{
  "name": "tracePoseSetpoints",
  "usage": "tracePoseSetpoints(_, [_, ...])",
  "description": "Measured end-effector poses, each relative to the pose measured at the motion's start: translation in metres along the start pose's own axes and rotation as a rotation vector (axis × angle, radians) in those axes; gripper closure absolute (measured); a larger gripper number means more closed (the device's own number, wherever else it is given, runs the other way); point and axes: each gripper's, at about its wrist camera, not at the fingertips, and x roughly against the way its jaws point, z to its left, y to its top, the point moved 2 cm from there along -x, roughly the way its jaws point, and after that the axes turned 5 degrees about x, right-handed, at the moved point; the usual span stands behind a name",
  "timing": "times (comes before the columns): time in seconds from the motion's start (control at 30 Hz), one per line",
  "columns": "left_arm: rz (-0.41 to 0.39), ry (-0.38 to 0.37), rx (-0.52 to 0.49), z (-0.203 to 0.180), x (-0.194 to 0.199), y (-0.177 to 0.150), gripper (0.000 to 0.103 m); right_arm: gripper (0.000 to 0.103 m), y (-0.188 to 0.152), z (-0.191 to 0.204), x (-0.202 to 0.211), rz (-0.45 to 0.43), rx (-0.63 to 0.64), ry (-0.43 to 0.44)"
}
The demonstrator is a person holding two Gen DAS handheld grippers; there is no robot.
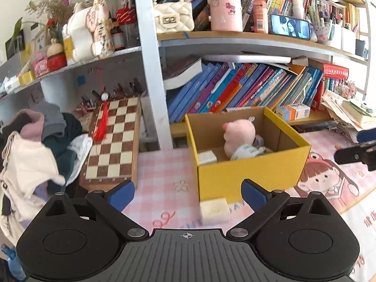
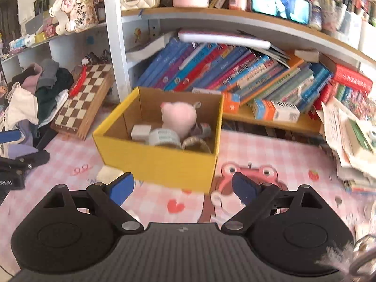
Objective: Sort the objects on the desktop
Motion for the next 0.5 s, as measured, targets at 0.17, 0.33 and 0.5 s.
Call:
tracePoseSetpoints(0.17, [0.027,0.007,0.013,0.011,0.007,-0.017,0.004,0.012,-0.029,0.007,0.005,0.041,-0.028,-0.032])
tracePoseSetpoints(0.33, [0.055,0.015,0.026,0.022,0.014,-0.034,0.004,0.012,-0.051,0.016,0.005,0.072,-0.046,-0.048])
tracePoseSetpoints(0.5, [0.084,0.011,0.069,0.032,0.017,-0.05,0.004,0.012,-0.066,0.023,0.006,0.085,-0.078,-0.051])
